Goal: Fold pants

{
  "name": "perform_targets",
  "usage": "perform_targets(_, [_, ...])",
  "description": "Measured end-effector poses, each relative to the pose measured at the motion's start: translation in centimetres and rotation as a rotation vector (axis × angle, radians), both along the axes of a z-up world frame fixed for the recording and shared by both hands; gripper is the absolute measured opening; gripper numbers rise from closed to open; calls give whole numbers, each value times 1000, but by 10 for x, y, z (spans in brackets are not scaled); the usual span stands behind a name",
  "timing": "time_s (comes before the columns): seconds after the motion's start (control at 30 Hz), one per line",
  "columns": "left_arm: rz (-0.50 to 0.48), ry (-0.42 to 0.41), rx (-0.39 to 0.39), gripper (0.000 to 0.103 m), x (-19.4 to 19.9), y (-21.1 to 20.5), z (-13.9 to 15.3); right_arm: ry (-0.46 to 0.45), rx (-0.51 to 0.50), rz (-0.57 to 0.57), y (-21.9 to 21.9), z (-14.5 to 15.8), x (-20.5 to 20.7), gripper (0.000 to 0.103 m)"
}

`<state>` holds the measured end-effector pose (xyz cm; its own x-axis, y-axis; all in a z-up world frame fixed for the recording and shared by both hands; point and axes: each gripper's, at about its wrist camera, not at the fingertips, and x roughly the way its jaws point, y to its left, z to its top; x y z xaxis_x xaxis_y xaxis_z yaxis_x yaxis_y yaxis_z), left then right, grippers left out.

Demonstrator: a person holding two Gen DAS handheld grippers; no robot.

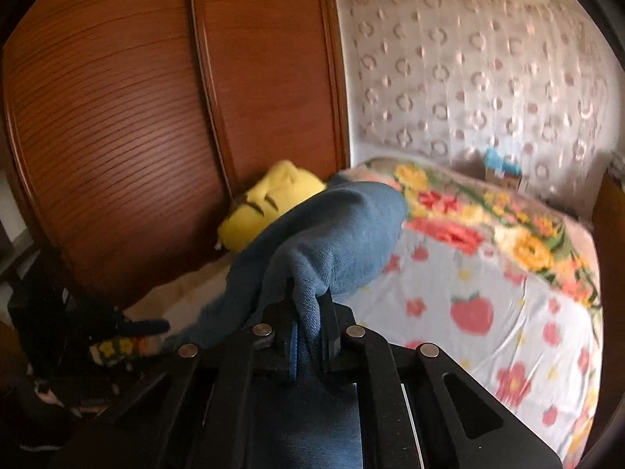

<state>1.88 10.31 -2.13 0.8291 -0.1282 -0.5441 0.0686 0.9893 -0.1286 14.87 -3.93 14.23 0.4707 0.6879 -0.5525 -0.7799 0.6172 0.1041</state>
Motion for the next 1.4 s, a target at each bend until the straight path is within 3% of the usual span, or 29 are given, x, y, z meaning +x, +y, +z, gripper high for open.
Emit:
perform_targets(0.17, [-3, -31, 6, 39, -1, 1, 14, -75, -6, -29, 3, 30, 1, 4])
perform_targets(0.33, [-24, -43, 11, 39, 4, -5, 17, -44, -1, -183, -56, 31, 29, 4])
perform_targets(0.43, [-44, -39, 15, 39, 12, -15, 15, 10, -55, -312, -109, 4, 47, 4])
perform_targets(0.53, [-69, -29, 17, 39, 21, -28, 10, 82, -136, -450, -159, -44, 70, 6])
perform_targets(0.63, [-99, -9, 19, 39, 32, -44, 4, 179, -259, -573, -195, -101, 98, 14])
perform_targets(0.67, [-107, -1, 23, 39, 37, -48, 2, 194, -274, -592, -203, -111, 102, 22])
perform_targets(0.8, [-147, 27, 34, 39, 55, -67, -6, 218, -235, -606, -227, -131, 106, 36])
perform_targets(1.0, [-193, 63, 50, 39, 90, -90, -10, 91, -209, -619, -234, -116, 80, 66])
perform_targets(1.2, [-233, 82, 32, 39, 129, -103, -5, 94, -129, -502, -223, -124, 67, 67])
perform_targets(1.4, [-253, 118, 43, 39, 170, -112, -8, 117, -190, -445, -203, -160, 69, 67])
